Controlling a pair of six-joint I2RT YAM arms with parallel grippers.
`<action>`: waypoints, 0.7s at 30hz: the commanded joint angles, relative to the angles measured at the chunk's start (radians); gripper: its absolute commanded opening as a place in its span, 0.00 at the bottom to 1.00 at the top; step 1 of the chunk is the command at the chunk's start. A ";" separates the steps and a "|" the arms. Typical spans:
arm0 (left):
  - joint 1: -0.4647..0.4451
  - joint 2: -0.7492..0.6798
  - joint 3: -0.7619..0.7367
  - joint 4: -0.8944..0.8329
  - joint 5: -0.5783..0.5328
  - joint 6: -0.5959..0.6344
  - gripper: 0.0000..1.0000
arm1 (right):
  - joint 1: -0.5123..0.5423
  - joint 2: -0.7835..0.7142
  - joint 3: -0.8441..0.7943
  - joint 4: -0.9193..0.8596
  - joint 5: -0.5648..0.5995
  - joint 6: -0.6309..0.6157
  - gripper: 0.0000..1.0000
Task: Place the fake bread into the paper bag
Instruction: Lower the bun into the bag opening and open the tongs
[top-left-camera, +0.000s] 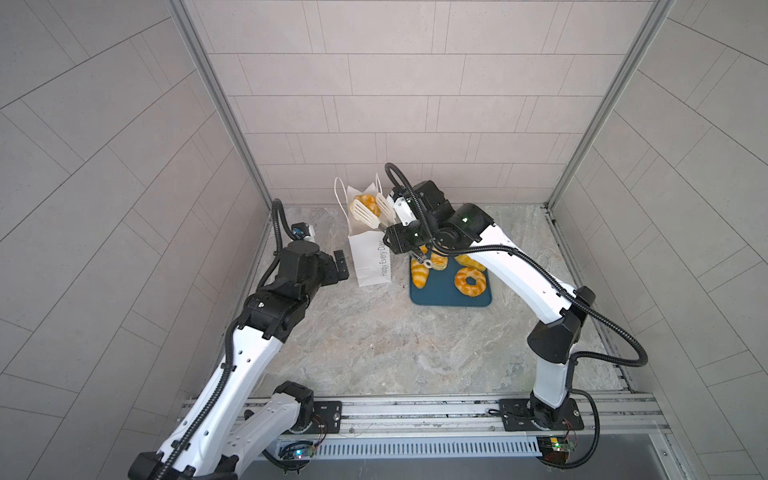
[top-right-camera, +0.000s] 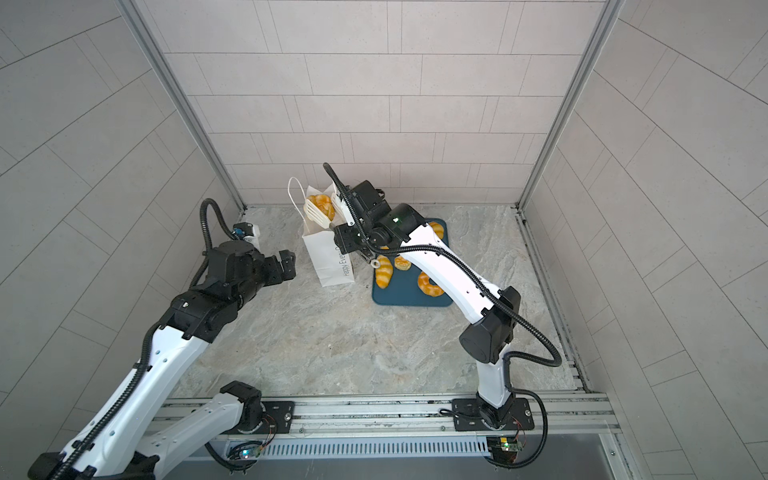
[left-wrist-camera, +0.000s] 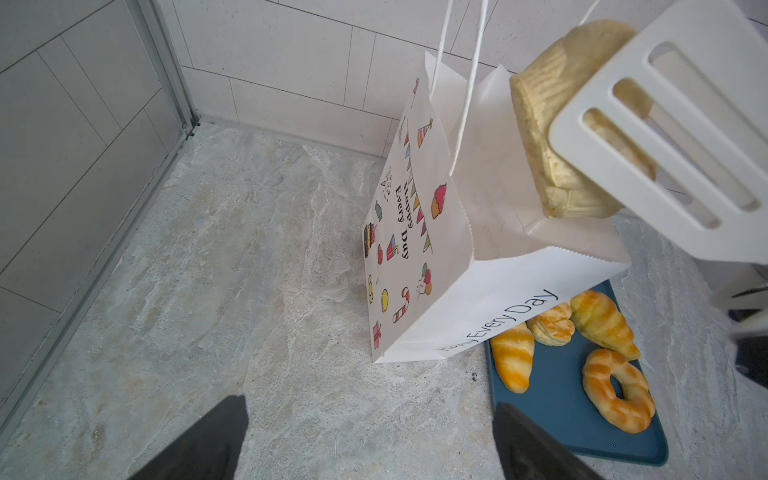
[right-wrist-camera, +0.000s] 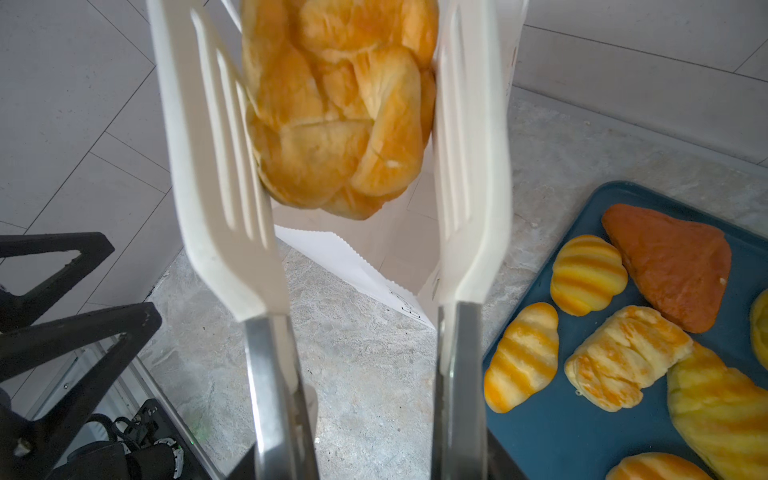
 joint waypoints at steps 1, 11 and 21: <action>0.005 -0.015 -0.008 0.005 -0.011 0.000 1.00 | 0.002 -0.027 0.028 0.001 0.020 -0.020 0.60; 0.005 -0.010 -0.010 0.012 -0.001 -0.010 1.00 | 0.003 -0.043 0.037 -0.023 0.039 -0.036 0.63; -0.004 -0.018 -0.009 0.007 -0.004 -0.014 1.00 | 0.026 -0.136 0.013 -0.080 0.070 -0.113 0.63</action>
